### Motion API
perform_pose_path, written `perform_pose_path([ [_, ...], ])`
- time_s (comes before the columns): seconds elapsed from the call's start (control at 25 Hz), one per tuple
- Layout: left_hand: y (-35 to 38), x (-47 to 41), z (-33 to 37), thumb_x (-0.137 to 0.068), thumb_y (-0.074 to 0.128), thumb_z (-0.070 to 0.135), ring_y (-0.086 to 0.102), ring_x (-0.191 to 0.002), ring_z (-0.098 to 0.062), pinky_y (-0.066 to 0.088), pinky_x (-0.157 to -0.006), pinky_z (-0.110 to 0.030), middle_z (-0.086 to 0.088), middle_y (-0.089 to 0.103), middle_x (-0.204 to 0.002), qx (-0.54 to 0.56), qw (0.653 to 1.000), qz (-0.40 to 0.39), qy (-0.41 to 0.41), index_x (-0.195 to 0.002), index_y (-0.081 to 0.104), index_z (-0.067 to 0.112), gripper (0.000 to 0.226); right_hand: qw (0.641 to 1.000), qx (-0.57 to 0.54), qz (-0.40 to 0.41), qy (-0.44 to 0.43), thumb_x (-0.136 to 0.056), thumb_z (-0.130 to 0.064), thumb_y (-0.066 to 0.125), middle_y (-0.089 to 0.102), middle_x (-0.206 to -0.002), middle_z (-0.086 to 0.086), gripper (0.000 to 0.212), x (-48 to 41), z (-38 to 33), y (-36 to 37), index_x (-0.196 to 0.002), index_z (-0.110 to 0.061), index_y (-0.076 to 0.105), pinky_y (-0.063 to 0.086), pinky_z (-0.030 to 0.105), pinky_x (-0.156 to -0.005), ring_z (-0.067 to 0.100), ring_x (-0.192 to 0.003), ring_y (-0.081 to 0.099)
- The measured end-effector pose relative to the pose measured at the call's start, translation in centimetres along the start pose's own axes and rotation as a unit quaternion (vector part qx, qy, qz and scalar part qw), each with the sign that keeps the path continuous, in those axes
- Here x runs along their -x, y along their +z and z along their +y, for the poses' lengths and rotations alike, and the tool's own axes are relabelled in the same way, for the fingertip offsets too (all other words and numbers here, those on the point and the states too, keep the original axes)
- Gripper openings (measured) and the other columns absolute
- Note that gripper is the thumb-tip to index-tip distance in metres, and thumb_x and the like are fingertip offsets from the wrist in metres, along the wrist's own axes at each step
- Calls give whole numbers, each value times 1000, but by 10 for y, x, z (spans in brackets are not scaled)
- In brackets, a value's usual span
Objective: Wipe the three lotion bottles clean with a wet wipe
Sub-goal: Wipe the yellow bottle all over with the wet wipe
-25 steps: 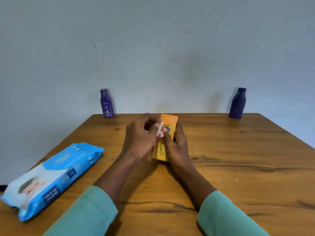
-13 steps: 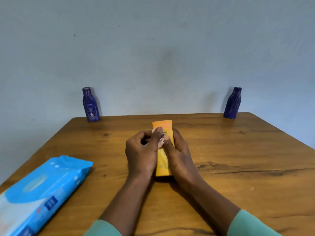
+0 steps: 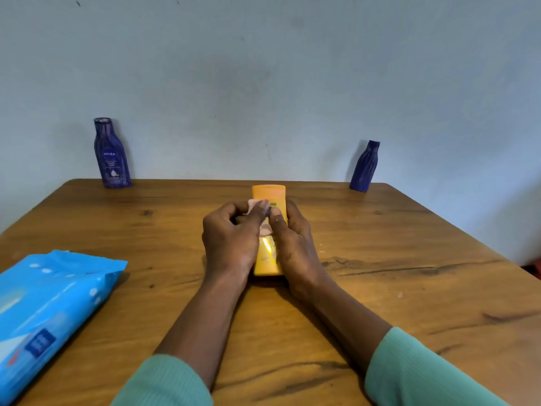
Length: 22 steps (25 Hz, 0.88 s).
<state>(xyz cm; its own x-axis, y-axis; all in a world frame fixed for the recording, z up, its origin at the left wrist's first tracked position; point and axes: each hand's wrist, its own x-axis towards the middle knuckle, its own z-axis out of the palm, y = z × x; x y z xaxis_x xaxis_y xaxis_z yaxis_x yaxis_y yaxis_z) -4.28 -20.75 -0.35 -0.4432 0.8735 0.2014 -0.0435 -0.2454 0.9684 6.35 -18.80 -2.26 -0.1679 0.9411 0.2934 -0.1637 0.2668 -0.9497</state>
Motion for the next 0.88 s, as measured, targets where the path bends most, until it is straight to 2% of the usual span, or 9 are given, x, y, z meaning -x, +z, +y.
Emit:
perform_pose_path([
  [0.08,3,-3,3,-80,88,38,77,-77,-25,63,-77,-56,-3,78,-73,20,998,61,-25,-66,77,24,23,1000,9,-19,3,-113,-27,47,75,-121,13,32,-1,2,3,-141,-15,58,63,39,-81,27,-106,76],
  [0.16,5,0,6,-77,90,37,76,-75,-26,64,-78,-56,-7,77,-73,56,993,90,-41,-60,73,22,29,999,12,-29,-7,-113,-32,47,74,-122,11,33,-3,7,5,-142,-20,57,64,45,-86,28,-108,75],
  [0.24,9,4,8,-82,87,28,76,-77,-25,65,-74,-48,-10,78,-80,67,995,54,-43,-72,76,19,18,1000,7,3,-23,-109,-42,48,74,-122,6,33,-5,12,5,-137,-29,59,60,58,-94,28,-112,74],
  [0.32,19,12,7,-87,82,16,77,-79,-22,64,-68,-37,-11,79,-87,57,997,3,-49,-91,79,13,6,998,-19,51,-15,-105,-47,48,75,-119,5,32,-6,17,2,-130,-33,62,58,62,-96,28,-111,74],
  [0.4,25,13,7,-86,82,11,75,-74,-18,62,-67,-33,-11,78,-88,52,997,-9,-50,-99,79,11,13,996,-57,68,3,-106,-44,49,76,-117,6,28,-7,11,-1,-127,-33,64,58,62,-97,29,-110,74],
  [0.52,24,6,7,-81,86,10,72,-74,-18,63,-74,-37,-11,78,-87,72,995,66,-29,-91,79,10,12,997,-76,18,14,-110,-33,53,77,-116,10,22,-14,9,-5,-123,-27,69,60,56,-97,30,-110,75],
  [0.64,18,6,8,-82,87,16,76,-83,-17,64,-77,-36,-3,81,-88,15,990,117,71,-89,80,19,9,996,-82,-37,27,-112,-31,52,77,-117,11,26,-15,6,-2,-129,-20,68,62,49,-94,28,-109,75],
  [0.76,21,21,4,-84,84,13,77,-86,-12,61,-73,-25,2,81,-91,-21,990,83,115,-95,80,20,13,996,-85,-10,28,-113,-37,45,77,-114,6,31,-16,9,-7,-128,-20,67,62,42,-91,25,-109,75],
  [0.88,24,27,0,-85,81,7,73,-74,-3,56,-68,-18,6,81,-86,-17,994,26,101,-90,80,22,16,995,-73,43,48,-112,-49,39,79,-105,1,39,-18,4,-12,-121,-26,69,62,48,-92,23,-102,76],
])
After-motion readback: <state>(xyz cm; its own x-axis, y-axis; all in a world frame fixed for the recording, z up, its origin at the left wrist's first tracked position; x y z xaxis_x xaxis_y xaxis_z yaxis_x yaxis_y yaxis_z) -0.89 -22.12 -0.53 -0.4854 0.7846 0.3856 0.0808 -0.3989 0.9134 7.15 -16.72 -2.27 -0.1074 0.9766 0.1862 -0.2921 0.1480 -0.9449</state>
